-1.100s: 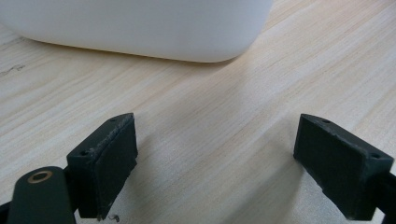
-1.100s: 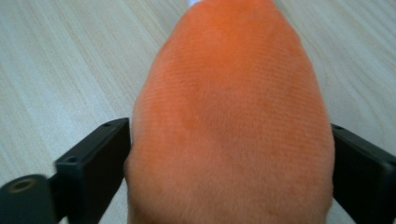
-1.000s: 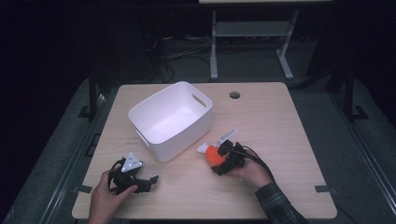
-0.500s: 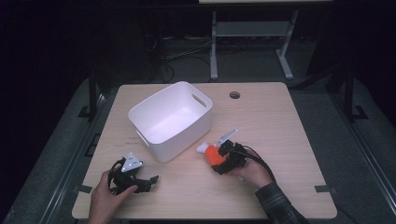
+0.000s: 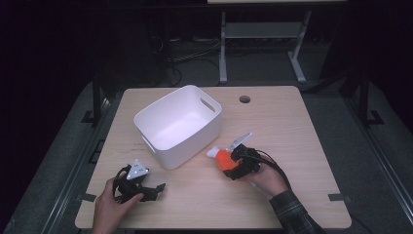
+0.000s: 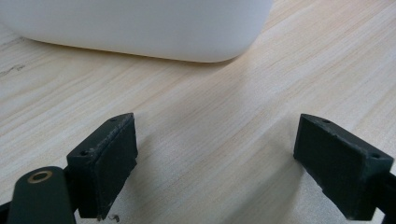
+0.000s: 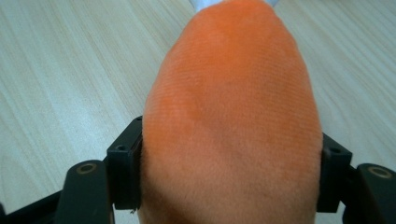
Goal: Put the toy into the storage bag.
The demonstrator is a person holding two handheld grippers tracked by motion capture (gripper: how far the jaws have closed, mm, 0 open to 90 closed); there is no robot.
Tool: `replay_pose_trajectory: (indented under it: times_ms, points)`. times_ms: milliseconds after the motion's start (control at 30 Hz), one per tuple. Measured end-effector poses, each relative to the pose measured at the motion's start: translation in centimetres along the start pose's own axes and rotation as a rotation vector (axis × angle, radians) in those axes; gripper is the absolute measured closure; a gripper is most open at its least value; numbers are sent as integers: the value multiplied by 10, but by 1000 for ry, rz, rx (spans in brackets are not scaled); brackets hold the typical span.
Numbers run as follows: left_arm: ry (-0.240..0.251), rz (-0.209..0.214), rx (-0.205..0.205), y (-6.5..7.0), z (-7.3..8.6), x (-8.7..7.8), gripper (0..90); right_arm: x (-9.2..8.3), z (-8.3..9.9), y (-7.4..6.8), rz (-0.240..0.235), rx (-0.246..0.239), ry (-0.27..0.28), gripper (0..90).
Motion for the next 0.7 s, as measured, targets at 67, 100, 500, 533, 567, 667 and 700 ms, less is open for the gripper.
replay_pose_trajectory:
  times_ms: [67,100,500,533,567,667,700]
  points:
    - [0,0,0,0,0,0,126,-2,0,1,-1,-6,1,297]
    - [0,0,0,0,0,0,126,-3,0,1,0,-7,1,296]
    - [0,0,0,0,0,0,126,-19,-5,6,-12,-38,9,288]
    - [0,0,0,0,0,0,126,-21,-6,6,-14,-38,13,288]
    - [0,0,0,0,0,0,126,-23,-7,7,-18,-40,14,288]
    - [0,0,0,0,0,0,126,-27,-9,8,-14,-51,19,287]
    - [0,0,0,0,0,0,126,-29,-10,7,-16,-50,21,287]
Point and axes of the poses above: each handheld gripper's, and its own axes: x roughly forward along the jaws, z roughly out of its underside, y roughly to its right, the point moved 1 cm from there along x, roughly forward along the jaws, and after that the axes turned 4 degrees about -x, right-handed, at the moved point
